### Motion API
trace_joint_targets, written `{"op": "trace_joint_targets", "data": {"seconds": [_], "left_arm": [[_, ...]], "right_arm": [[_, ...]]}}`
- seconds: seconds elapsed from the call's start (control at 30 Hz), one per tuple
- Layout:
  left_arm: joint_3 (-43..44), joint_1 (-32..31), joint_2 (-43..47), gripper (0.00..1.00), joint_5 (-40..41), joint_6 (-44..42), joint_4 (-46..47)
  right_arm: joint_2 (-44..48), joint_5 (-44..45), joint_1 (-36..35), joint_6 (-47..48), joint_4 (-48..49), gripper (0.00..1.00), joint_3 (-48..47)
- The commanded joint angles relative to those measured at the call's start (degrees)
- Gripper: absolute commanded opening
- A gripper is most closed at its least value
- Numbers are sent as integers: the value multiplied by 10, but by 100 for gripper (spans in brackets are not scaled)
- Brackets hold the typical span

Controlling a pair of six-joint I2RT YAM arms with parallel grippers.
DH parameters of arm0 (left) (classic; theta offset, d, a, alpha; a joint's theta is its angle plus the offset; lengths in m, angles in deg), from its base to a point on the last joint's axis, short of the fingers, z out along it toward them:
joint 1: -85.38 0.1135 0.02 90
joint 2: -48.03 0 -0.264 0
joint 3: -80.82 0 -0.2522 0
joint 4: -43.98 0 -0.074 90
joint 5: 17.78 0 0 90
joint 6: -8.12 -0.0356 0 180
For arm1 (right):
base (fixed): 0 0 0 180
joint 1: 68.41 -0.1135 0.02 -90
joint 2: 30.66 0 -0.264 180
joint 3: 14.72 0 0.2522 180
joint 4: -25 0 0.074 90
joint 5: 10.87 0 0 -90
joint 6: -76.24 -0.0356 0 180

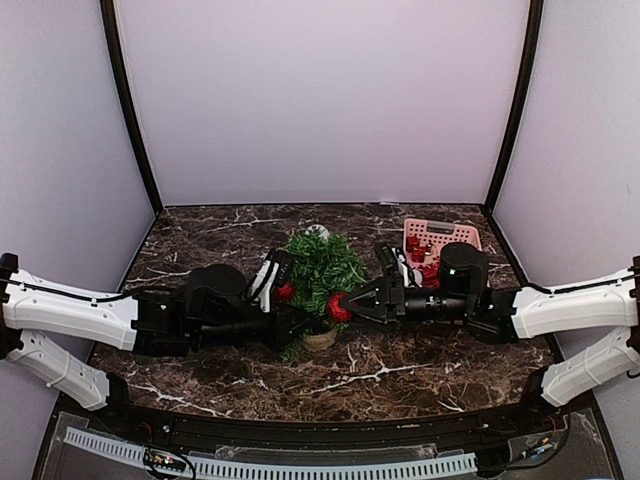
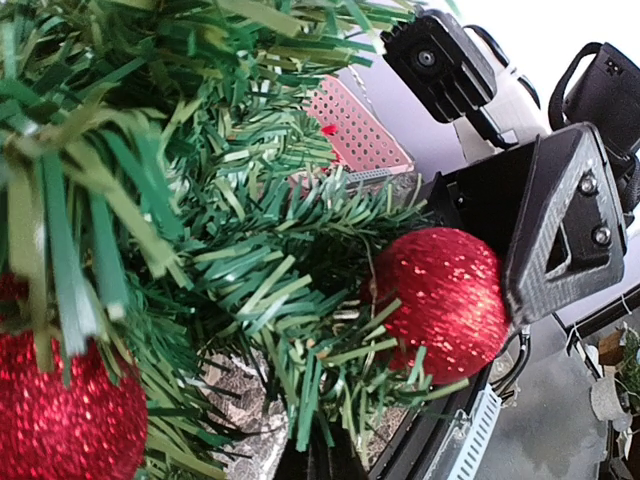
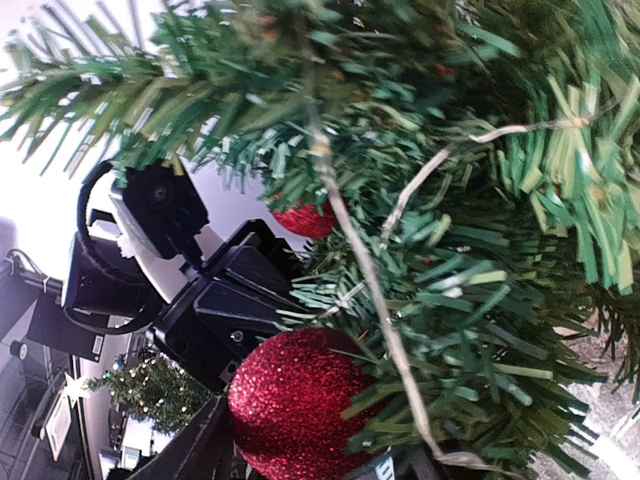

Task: Decorate the small christmas tree
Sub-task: Hang the ornament ball on the branch, then move the Christmas tree to the center of the board.

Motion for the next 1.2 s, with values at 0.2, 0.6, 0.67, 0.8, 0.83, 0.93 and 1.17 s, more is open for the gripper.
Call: {"op": "trace_joint_targets", "data": {"seconds": [0.2, 0.6, 0.67, 0.8, 0.83, 0.93, 1.17], "left_arm": [[5, 3, -7, 0, -30, -25, 19], [2, 3, -5, 0, -32, -26, 26], [2, 3, -6, 0, -32, -26, 26], [1, 3, -4, 0, -34, -27, 27], [1, 3, -4, 0, -37, -30, 29], [-5, 3, 7, 0, -50, -40, 32], [-26, 3, 65, 0, -113, -81, 13]], "right_arm": [[25, -4, -7, 5, 29, 65, 2], [51, 6, -7, 21, 22, 67, 3], [52, 5, -7, 22, 24, 66, 4], [57, 3, -7, 26, 30, 66, 8], [59, 3, -7, 29, 31, 66, 8], [72, 3, -7, 49, 26, 67, 7], [106, 4, -7, 105, 2, 69, 2]]}}
